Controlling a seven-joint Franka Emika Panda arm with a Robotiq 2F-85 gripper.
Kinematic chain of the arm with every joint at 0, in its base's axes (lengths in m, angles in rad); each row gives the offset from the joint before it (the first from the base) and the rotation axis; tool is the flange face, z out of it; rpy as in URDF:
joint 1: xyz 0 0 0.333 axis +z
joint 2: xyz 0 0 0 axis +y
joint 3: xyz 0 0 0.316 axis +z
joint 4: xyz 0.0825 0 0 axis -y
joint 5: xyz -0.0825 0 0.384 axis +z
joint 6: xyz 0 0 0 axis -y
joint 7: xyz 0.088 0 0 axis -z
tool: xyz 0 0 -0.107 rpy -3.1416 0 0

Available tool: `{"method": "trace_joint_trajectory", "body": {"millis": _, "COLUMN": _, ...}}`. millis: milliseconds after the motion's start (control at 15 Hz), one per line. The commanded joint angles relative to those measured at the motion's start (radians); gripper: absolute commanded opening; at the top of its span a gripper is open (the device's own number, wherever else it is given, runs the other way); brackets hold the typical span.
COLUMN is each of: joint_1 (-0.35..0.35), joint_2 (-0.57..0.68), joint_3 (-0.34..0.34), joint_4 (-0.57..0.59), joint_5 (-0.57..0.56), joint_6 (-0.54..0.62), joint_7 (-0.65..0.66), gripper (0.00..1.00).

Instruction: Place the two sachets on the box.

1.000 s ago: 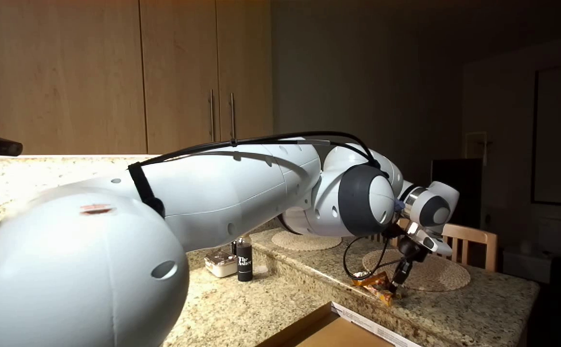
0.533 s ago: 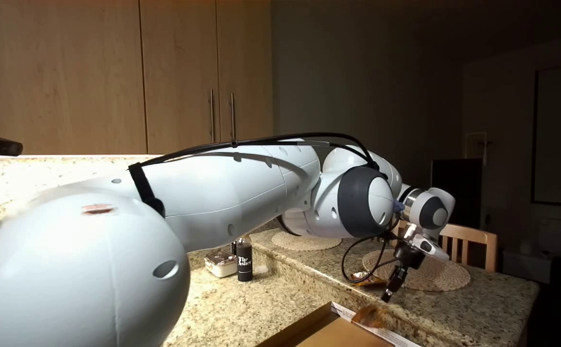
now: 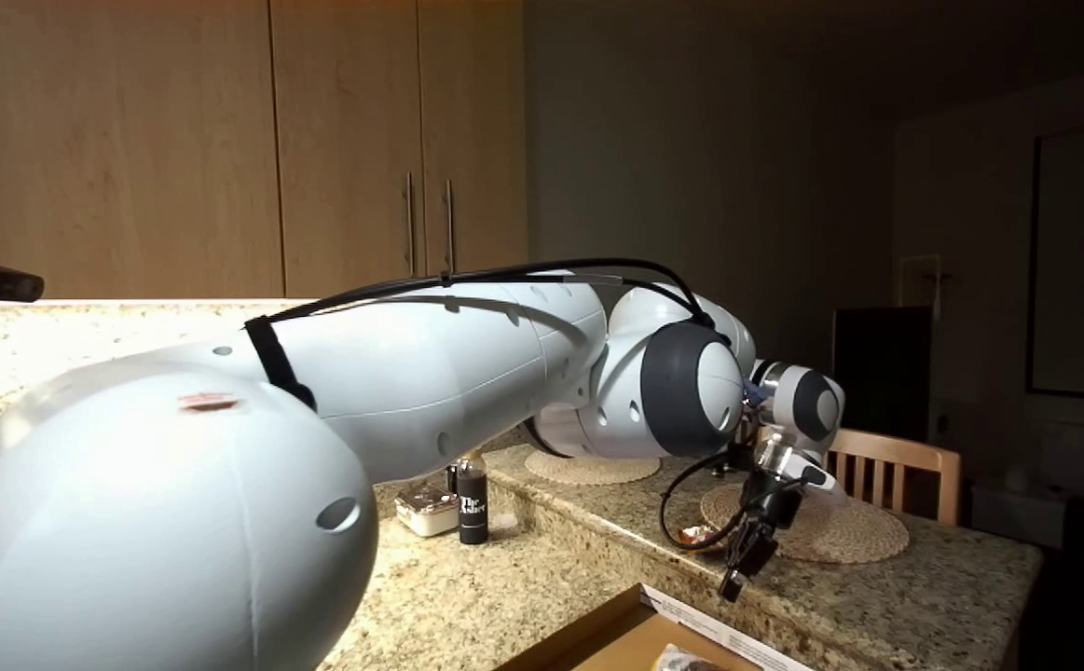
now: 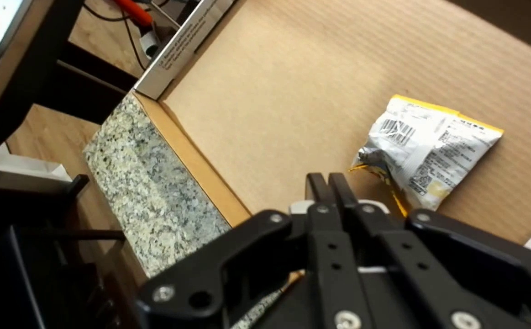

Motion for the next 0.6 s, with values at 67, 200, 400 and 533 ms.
{"method": "trace_joint_trajectory", "body": {"millis": 67, "joint_1": 0.015, "joint_2": -0.029, "joint_3": 0.013, "joint_4": 0.054, "joint_5": -0.001, "joint_6": 0.048, "joint_7": -0.106, "gripper": 0.43}}
{"method": "trace_joint_trajectory", "body": {"millis": 200, "joint_1": 0.027, "joint_2": -0.023, "joint_3": 0.023, "joint_4": 0.098, "joint_5": 0.008, "joint_6": 0.095, "joint_7": -0.12, "gripper": 0.56}}
{"method": "trace_joint_trajectory", "body": {"millis": 400, "joint_1": 0.022, "joint_2": 0.038, "joint_3": 0.108, "joint_4": 0.225, "joint_5": -0.033, "joint_6": 0.142, "joint_7": -0.061, "gripper": 0.75}}
{"method": "trace_joint_trajectory", "body": {"millis": 533, "joint_1": 0.029, "joint_2": 0.053, "joint_3": 0.146, "joint_4": 0.249, "joint_5": -0.036, "joint_6": 0.193, "joint_7": -0.028, "gripper": 0.88}}
